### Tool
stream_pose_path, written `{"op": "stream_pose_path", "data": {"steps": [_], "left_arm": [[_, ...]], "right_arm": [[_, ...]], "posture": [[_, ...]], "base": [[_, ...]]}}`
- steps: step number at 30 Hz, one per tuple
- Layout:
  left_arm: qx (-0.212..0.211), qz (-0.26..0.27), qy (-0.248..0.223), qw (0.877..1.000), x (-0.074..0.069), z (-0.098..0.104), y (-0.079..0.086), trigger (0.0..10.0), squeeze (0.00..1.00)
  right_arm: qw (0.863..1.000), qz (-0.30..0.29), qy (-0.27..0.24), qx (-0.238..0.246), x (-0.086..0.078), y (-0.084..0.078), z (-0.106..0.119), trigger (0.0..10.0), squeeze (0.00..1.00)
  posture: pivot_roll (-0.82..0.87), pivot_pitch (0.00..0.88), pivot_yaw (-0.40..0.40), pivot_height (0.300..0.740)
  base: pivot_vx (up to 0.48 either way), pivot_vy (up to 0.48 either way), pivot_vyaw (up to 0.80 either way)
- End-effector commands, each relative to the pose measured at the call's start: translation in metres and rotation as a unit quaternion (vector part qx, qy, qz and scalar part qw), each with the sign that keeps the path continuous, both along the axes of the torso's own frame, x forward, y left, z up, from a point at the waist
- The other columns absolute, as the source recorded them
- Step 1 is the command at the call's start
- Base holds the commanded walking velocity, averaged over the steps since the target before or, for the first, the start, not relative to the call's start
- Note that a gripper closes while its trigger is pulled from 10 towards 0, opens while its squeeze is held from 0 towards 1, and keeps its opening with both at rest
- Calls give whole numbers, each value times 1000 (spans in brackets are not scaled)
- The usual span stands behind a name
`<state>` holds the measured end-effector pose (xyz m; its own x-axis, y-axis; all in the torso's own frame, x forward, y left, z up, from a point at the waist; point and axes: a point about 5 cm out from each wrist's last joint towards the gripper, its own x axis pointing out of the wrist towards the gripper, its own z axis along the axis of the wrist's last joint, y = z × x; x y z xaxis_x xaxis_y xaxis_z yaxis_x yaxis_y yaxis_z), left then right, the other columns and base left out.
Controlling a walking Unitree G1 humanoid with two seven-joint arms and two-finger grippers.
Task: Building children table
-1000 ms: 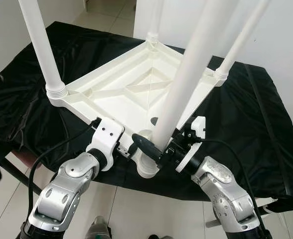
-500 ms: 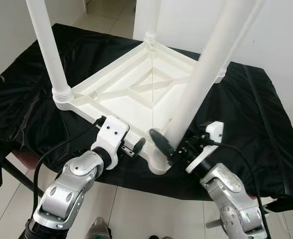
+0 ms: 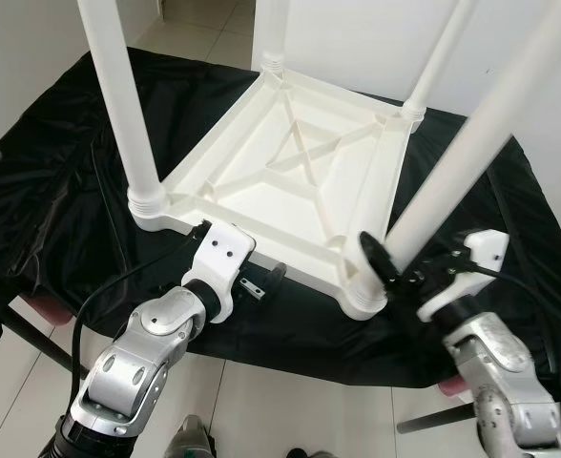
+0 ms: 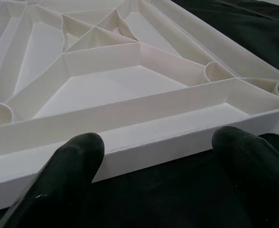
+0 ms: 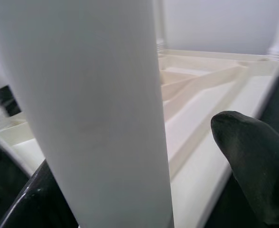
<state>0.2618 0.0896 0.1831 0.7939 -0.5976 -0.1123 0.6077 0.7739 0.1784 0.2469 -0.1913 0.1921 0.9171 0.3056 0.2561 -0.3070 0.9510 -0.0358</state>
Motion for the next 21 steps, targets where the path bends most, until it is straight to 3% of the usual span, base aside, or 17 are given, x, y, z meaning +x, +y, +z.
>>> {"op": "stream_pose_path", "data": {"steps": [1, 4, 14, 21], "left_arm": [[3, -51, 11, 999, -4, -4, -8, 10000, 0], [3, -60, 8, 998, -5, -3, -10, 10000, 0], [-5, -79, 0, 997, -4, -1, -15, 10000, 0], [-31, -134, -5, 990, -8, 6, -26, 10000, 0]], "right_arm": [[999, -32, 16, -11, -2, -13, -8, 10000, 0], [998, -51, 24, -15, -5, -24, -11, 10000, 0], [994, -103, 16, -12, 0, -36, -14, 10000, 0], [999, -49, 6, -8, 5, -16, -12, 10000, 0]], "posture": [[95, 180, -64, 740], [93, 180, -62, 740], [85, 178, -59, 740], [73, 176, -53, 740]], "base": [[0, 0, 0], [0, 0, 0], [0, 0, 0], [0, 0, 0]]}}
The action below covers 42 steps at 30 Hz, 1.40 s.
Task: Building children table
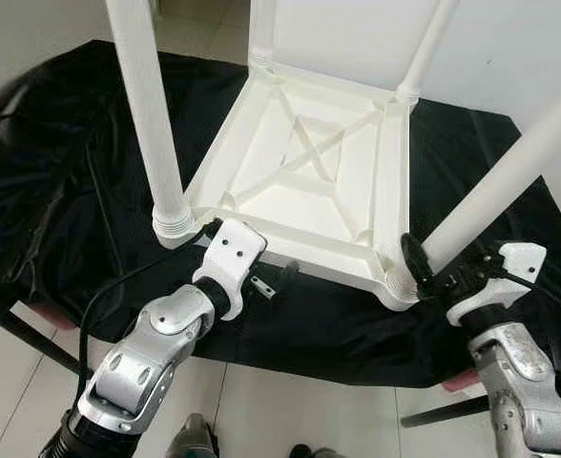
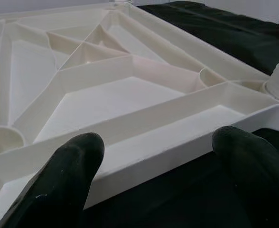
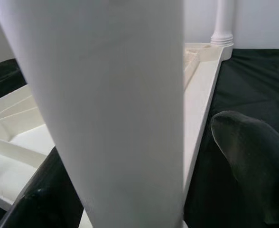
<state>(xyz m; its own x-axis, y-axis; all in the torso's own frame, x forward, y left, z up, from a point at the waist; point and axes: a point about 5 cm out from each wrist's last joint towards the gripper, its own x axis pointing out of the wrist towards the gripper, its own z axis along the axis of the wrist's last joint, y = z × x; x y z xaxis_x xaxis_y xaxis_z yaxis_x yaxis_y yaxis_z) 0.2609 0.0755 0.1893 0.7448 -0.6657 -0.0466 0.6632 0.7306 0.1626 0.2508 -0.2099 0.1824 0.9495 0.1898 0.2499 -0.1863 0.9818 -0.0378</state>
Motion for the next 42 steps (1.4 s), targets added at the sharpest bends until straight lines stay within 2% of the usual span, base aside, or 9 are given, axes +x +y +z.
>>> {"op": "stream_pose_path", "data": {"steps": [1, 8, 14, 24, 28, 35, 42], "left_arm": [[-6, -105, 15, 994, -9, 1, -14, 10000, 0], [-15, -139, 5, 990, -9, 5, -25, 10000, 0], [-14, -140, -1, 990, -8, 4, -29, 10000, 0], [17, -161, -14, 987, -10, -6, -37, 10000, 0], [9, -161, -16, 987, -9, -4, -41, 10000, 0], [7, -157, -18, 987, -8, -4, -39, 10000, 0], [4, -156, -18, 988, -6, -4, -38, 10000, 0]], "right_arm": [[1000, 25, 3, -8, 2, 6, -2, 10000, 0], [997, 66, -4, -28, 10, 15, -1, 10000, 0], [997, 72, -3, -34, 10, 17, -5, 10000, 0], [996, 75, -6, -46, 13, 14, -6, 10000, 0], [997, 68, -15, -37, 15, 13, -3, 10000, 0], [996, 74, -16, -41, 15, 15, -4, 10000, 0], [996, 81, -17, -42, 15, 16, -4, 10000, 0]], "posture": [[73, 176, -53, 740], [64, 168, -60, 740], [67, 157, -63, 740], [63, 139, -72, 740], [61, 134, -73, 740], [60, 127, -73, 740], [60, 127, -73, 740]], "base": [[0, 0, 0], [0, 0, 0], [0, 0, 0], [0, 0, 0], [0, 0, 0], [0, 0, 0], [0, -370, 0]]}}
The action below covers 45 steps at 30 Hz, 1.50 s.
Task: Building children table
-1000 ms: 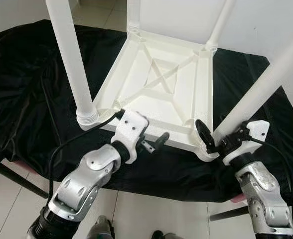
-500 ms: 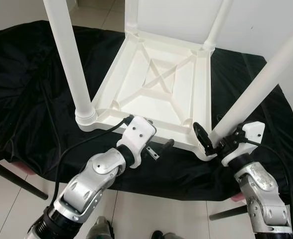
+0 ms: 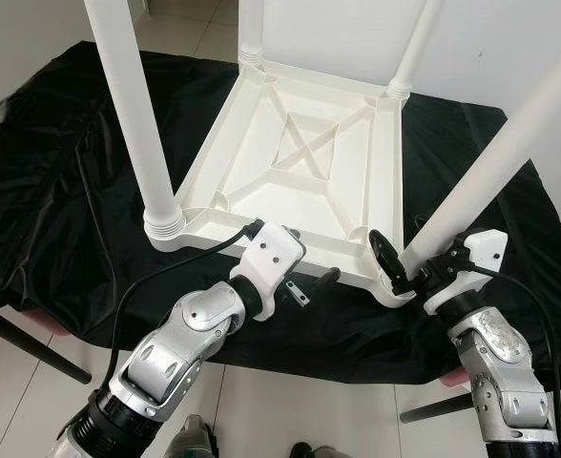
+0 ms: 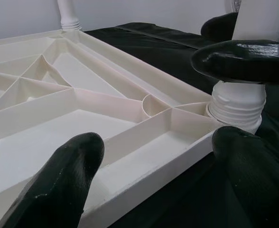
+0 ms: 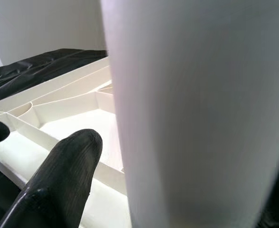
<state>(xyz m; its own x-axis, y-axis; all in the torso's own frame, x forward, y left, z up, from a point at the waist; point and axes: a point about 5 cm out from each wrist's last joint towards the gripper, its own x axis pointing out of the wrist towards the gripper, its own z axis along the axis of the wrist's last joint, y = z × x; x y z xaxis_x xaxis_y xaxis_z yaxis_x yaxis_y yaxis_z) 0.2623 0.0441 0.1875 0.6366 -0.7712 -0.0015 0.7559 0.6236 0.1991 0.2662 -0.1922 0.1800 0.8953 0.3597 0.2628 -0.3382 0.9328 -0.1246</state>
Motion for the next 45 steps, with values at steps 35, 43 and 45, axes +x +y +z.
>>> {"op": "stream_pose_path", "data": {"steps": [35, 43, 45], "left_arm": [[-27, -31, 25, 999, 10, 6, -10, 10000, 0], [-43, -32, 39, 998, 12, 6, -14, 10000, 0], [-53, -23, 44, 997, 14, 7, -14, 10000, 0]], "right_arm": [[996, 91, 20, -1, 8, 17, 0, 10000, 0], [996, 91, 21, 6, 12, 19, 0, 10000, 0], [996, 90, 21, 6, 13, 19, -1, 10000, 0]], "posture": [[30, 165, -83, 740], [24, 172, -88, 740], [27, 175, -87, 740]], "base": [[0, -152, 0], [0, 0, 0], [-270, 379, 0]]}}
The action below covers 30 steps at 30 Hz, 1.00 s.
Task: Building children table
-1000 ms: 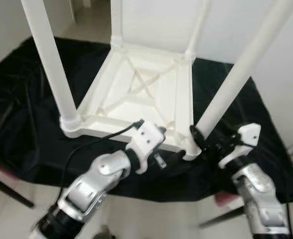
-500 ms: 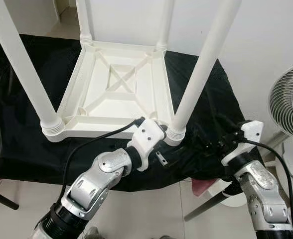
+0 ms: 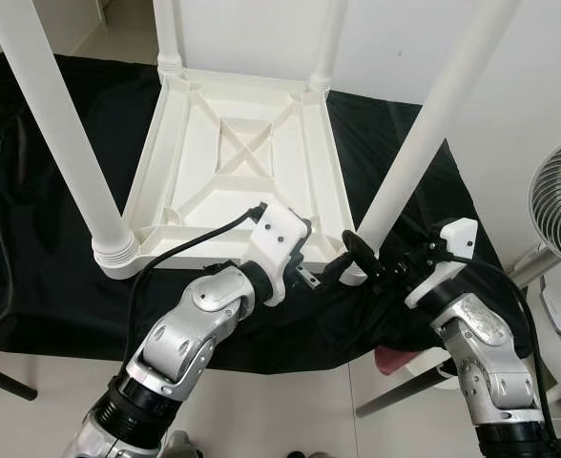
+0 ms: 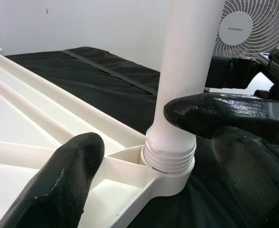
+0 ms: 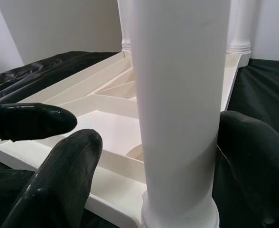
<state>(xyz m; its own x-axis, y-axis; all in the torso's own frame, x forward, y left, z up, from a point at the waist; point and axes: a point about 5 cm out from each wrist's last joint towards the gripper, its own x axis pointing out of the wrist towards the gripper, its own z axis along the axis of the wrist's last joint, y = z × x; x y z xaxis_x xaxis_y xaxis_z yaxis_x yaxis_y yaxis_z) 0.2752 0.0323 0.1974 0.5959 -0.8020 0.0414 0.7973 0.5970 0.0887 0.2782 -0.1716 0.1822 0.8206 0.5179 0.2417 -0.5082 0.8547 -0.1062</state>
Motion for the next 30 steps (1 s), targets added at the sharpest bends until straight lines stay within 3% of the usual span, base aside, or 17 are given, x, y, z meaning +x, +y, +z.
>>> {"op": "stream_pose_path", "data": {"steps": [1, 19, 25, 30], "left_arm": [[-5, 7, 15, 1000, 1, -3, -3, 10000, 0], [28, 13, -33, 999, -5, 0, -2, 10000, 0], [69, -51, -8, 996, -20, -15, -5, 10000, 0], [88, -61, 1, 994, -22, -23, -3, 10000, 0]], "right_arm": [[1000, -3, 8, 3, 1, -1, -3, 10000, 0], [1000, -15, 3, 1, 4, -3, -4, 10000, 0], [1000, -18, 0, -11, 15, -7, -1, 10000, 0], [1000, -23, -3, -14, 25, -10, 1, 10000, 0]], "posture": [[27, 175, -87, 740], [40, 170, -75, 740], [48, 162, -75, 740], [49, 143, -71, 740]], "base": [[-270, 379, 0], [-15, 21, 0], [0, 0, 0], [0, 0, 0]]}}
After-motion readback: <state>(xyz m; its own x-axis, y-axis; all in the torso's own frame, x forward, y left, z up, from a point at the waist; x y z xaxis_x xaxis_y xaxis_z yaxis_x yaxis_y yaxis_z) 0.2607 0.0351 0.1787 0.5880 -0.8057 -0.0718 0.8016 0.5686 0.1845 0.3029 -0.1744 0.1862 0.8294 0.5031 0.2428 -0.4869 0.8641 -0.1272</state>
